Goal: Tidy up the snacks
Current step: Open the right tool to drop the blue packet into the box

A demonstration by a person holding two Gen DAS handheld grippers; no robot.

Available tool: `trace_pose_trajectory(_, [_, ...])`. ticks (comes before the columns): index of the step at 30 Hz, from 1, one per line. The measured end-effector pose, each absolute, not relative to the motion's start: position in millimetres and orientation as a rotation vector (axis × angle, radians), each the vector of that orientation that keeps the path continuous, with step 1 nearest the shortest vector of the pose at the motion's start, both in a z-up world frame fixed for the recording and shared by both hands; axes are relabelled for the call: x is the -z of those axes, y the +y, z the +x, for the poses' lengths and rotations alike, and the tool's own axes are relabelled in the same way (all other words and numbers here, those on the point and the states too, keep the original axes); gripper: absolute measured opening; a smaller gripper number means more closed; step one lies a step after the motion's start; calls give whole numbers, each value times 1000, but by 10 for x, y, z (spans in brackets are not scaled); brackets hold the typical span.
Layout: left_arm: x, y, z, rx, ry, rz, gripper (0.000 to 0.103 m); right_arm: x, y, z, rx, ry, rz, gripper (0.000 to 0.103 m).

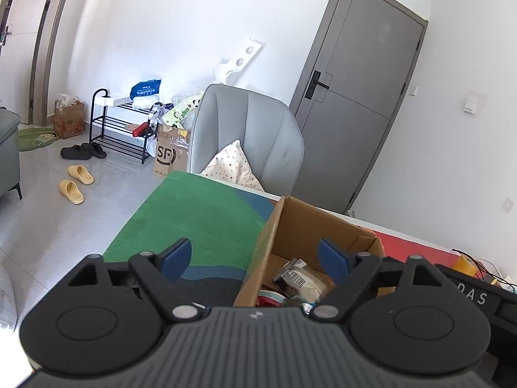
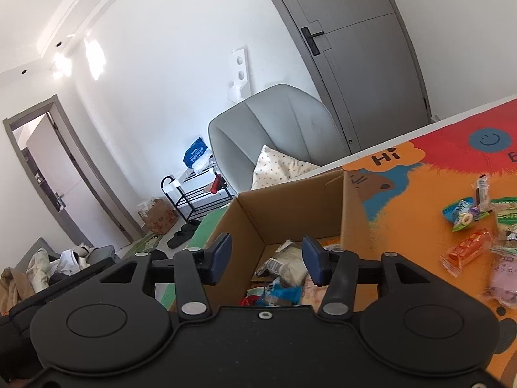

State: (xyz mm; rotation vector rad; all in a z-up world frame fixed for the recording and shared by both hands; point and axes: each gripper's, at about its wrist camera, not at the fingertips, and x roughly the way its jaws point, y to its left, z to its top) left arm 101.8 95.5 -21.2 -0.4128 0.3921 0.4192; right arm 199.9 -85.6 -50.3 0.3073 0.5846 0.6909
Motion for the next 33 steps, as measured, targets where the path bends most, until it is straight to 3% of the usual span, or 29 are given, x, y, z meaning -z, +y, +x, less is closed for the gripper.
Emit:
trace_pose_trajectory(7, [204, 778, 1049, -410, 405, -405, 92, 508, -1229, 1908, -577, 580, 288, 83])
trace_pose_trajectory(19, [216, 166, 1160, -294, 430, -344, 95, 581, -1991, 1847, -435, 565, 325, 92])
trace_pose_trajectory(33, [250, -581, 1413, -156, 470, -254, 95, 667, -2695, 1927, -321, 531, 386, 92])
